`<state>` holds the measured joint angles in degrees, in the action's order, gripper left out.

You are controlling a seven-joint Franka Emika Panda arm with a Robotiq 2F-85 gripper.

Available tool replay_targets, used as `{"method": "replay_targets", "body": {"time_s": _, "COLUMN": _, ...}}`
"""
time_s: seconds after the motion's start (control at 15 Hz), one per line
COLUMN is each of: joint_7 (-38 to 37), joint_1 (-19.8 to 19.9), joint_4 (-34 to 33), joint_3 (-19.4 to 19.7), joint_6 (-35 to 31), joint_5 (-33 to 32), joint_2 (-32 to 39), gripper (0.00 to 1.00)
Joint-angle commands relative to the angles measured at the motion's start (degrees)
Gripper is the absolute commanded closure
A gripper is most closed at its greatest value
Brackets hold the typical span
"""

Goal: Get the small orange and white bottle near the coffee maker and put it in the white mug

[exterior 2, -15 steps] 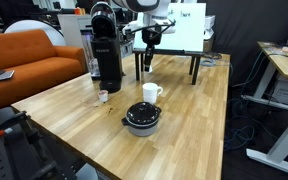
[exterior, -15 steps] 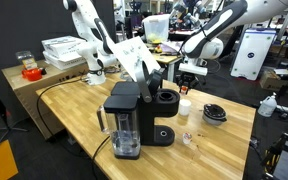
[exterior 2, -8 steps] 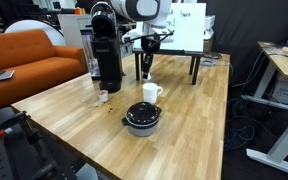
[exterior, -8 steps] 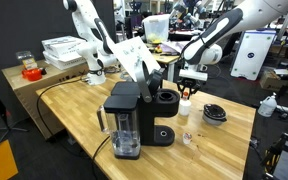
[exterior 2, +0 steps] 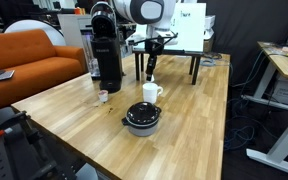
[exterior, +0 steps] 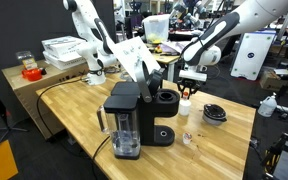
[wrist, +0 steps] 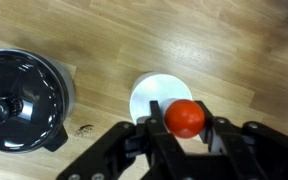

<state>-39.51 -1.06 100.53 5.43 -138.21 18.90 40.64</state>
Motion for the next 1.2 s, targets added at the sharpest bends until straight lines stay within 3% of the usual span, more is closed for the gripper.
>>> {"method": "replay_targets", "body": {"time_s": 0.0, "joint_7": 0.0, "joint_1": 0.8, "joint_4": -2.0, "joint_3": -0.6, "joint_6": 1.0, "joint_5": 0.2, "joint_2": 2.1, "gripper": 0.88}}
{"method": "replay_targets", "body": {"time_s": 0.47, "joint_7": 0.3, "joint_1": 1.2, "joint_4": -4.8, "joint_3": -1.1, "joint_6": 1.5, "joint_5": 0.6, "joint_2": 6.0, "gripper": 0.88}}
{"method": "replay_targets", "body": {"time_s": 0.6, "joint_7": 0.0, "joint_1": 1.3, "joint_4": -5.1, "joint_3": -1.0, "joint_6": 1.3, "joint_5": 0.8, "joint_2": 6.1, "gripper": 0.37}}
{"method": "replay_targets", "body": {"time_s": 0.73, "joint_7": -0.5, "joint_1": 0.8, "joint_4": -4.7, "joint_3": -0.4, "joint_6": 0.4, "joint_5": 0.4, "joint_2": 5.6, "gripper": 0.34}}
{"method": "replay_targets", "body": {"time_s": 1.07, "joint_7": -0.9, "joint_1": 0.9, "joint_4": -3.8, "joint_3": -0.3, "joint_6": -0.6, "joint_5": 0.6, "joint_2": 4.6, "gripper": 0.01}}
{"method": "replay_targets", "body": {"time_s": 1.13, "joint_7": -1.0, "joint_1": 0.5, "joint_4": -3.2, "joint_3": 0.0, "joint_6": -0.9, "joint_5": 0.3, "joint_2": 4.1, "gripper": 0.00}}
